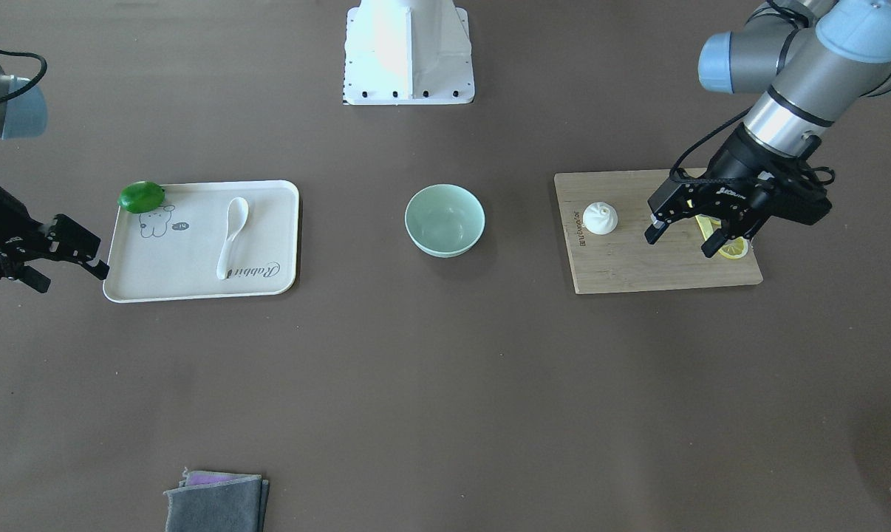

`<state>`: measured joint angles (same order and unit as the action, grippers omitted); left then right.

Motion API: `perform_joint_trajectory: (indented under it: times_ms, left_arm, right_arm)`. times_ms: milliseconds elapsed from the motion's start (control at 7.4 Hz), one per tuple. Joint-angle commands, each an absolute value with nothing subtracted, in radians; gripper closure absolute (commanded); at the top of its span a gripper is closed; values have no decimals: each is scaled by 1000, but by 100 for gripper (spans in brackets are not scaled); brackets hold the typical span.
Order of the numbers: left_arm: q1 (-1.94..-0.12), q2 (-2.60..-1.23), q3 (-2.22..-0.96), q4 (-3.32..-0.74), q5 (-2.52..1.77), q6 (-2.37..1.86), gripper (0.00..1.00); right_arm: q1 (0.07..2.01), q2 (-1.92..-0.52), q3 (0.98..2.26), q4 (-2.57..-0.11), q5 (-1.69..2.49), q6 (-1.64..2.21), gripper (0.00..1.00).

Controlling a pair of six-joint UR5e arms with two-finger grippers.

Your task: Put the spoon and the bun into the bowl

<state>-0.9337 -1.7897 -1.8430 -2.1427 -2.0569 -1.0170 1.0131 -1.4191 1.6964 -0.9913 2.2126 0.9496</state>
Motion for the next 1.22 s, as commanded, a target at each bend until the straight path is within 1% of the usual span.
perform_joint_trajectory:
  times_ms: [0, 135, 405, 676, 946, 1081]
  left_arm:
    - [-891, -1781, -1865, -2141, -2022, -1037, 2]
    - [-891, -1781, -1876, -2141, -2023, -1037, 2]
    - [-891, -1782, -1873, -2141, -2026, -1034, 2]
    - [-891, -1782, -1871, -2144, -2031, -1032, 2]
    - [-891, -1779, -1870, -2146, -2033, -1032, 2]
    - [-891, -1779, -1870, -2146, -2033, -1032, 2]
  right_arm:
    - [825, -1407, 1750, -1000, 2039, 1188, 0]
    - [760, -1407, 1756, -1003, 1982, 1212, 0]
    - [678, -1376, 1750, -1128, 1919, 1204, 6]
    - [635, -1347, 1755, -1180, 1876, 1206, 6]
    - [620, -1344, 1753, -1203, 1873, 1209, 18]
    - [618, -1339, 1753, -1213, 1871, 1210, 27]
